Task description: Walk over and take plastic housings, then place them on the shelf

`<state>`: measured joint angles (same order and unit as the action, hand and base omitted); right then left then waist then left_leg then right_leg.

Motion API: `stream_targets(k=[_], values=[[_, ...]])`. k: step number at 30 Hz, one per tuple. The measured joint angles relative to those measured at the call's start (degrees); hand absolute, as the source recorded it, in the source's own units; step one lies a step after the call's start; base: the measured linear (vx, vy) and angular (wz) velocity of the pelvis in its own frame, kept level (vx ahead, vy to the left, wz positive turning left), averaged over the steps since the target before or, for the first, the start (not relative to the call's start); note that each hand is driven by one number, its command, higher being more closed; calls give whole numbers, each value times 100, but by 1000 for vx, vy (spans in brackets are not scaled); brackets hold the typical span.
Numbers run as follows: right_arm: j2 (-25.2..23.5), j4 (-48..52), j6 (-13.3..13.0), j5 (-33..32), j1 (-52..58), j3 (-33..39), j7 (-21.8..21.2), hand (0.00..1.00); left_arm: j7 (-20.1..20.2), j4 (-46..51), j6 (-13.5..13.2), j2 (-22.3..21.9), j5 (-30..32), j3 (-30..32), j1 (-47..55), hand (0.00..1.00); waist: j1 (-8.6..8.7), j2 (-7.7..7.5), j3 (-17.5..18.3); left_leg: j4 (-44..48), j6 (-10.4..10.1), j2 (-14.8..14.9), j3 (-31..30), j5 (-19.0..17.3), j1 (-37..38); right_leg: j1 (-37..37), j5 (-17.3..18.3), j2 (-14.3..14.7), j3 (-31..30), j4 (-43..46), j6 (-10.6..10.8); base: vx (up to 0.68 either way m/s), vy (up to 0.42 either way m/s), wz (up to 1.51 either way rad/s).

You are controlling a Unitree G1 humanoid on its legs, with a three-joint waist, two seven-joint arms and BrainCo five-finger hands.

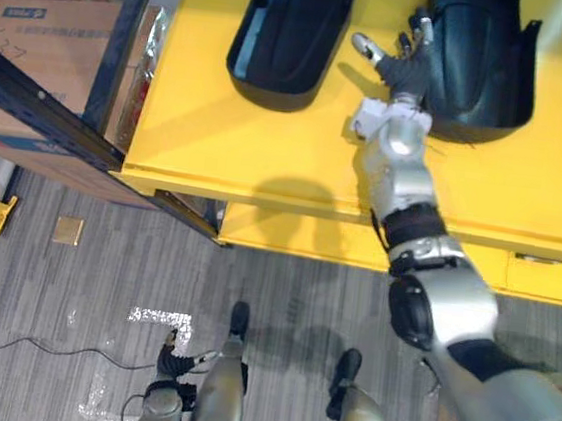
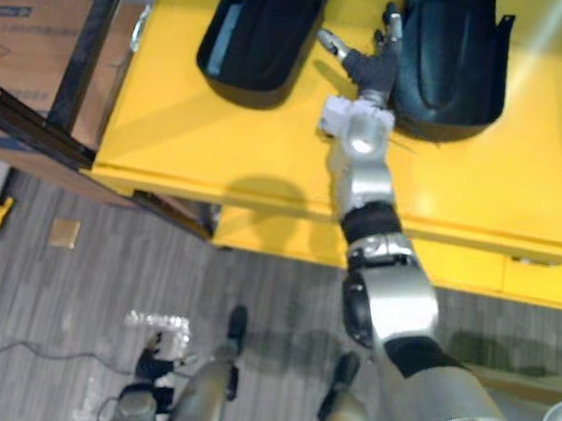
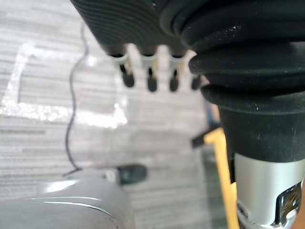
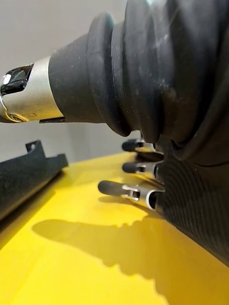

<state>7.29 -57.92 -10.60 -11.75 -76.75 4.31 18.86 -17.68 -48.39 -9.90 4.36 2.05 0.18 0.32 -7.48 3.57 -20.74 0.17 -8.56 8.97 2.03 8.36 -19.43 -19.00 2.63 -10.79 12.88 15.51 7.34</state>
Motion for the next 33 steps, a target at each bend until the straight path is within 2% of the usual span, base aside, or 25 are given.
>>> stream_targets(k=[6, 12, 15, 19, 27, 30, 33], values=[[437, -374, 54, -84, -300, -215, -19, 0, 47, 12, -8, 30, -118, -96, -23, 0, -69, 13, -3, -88, 9, -23, -33, 87, -66, -102, 7, -25, 49, 54, -4, 2, 7, 4], [863, -799, 205, 158, -616, -245, -12, 0, 54, 17, -18, 13, -173, -154, -29, 0, -127, 81, -16, -194, 9, -67, -159, 165, -78, -141, 84, -79, 123, 173, 10, 18, -8, 9], [1028, -897, 236, 217, -745, -426, -14, 0, 67, 17, -21, 5, -173, -167, -29, 0, -133, 166, -59, -194, 15, -115, -178, 169, -82, -173, 130, -135, 127, 263, 22, 20, -4, 6], [1251, -1004, 238, 349, -955, -587, -15, 0, 78, 13, -17, -35, -171, -323, -28, 0, -149, 374, -66, -192, 31, -147, -234, 184, -176, -240, 134, -162, 155, 275, 27, 12, -7, 5], [1383, -1004, 229, 269, -986, -845, -137, 0, 116, 19, -16, -35, -171, -360, -29, 0, -170, 407, -67, -193, 31, -169, -232, 184, -184, -268, 135, -185, 143, 289, 28, 18, -9, 0], [1387, -793, 239, 109, -928, -865, -172, 0, 122, 19, -13, -41, -172, -358, -32, 0, -159, 420, -73, -193, 31, -168, -219, 184, -184, -284, 135, -185, 129, 292, 28, 3, -6, -1], [1387, 379, 234, 11, -453, -892, -171, 0, 156, 6, 0, -45, -171, -324, -39, 0, -122, 419, -73, -196, 31, -162, -178, 183, -183, -299, 133, -181, 105, 269, 30, 23, -20, -4]])
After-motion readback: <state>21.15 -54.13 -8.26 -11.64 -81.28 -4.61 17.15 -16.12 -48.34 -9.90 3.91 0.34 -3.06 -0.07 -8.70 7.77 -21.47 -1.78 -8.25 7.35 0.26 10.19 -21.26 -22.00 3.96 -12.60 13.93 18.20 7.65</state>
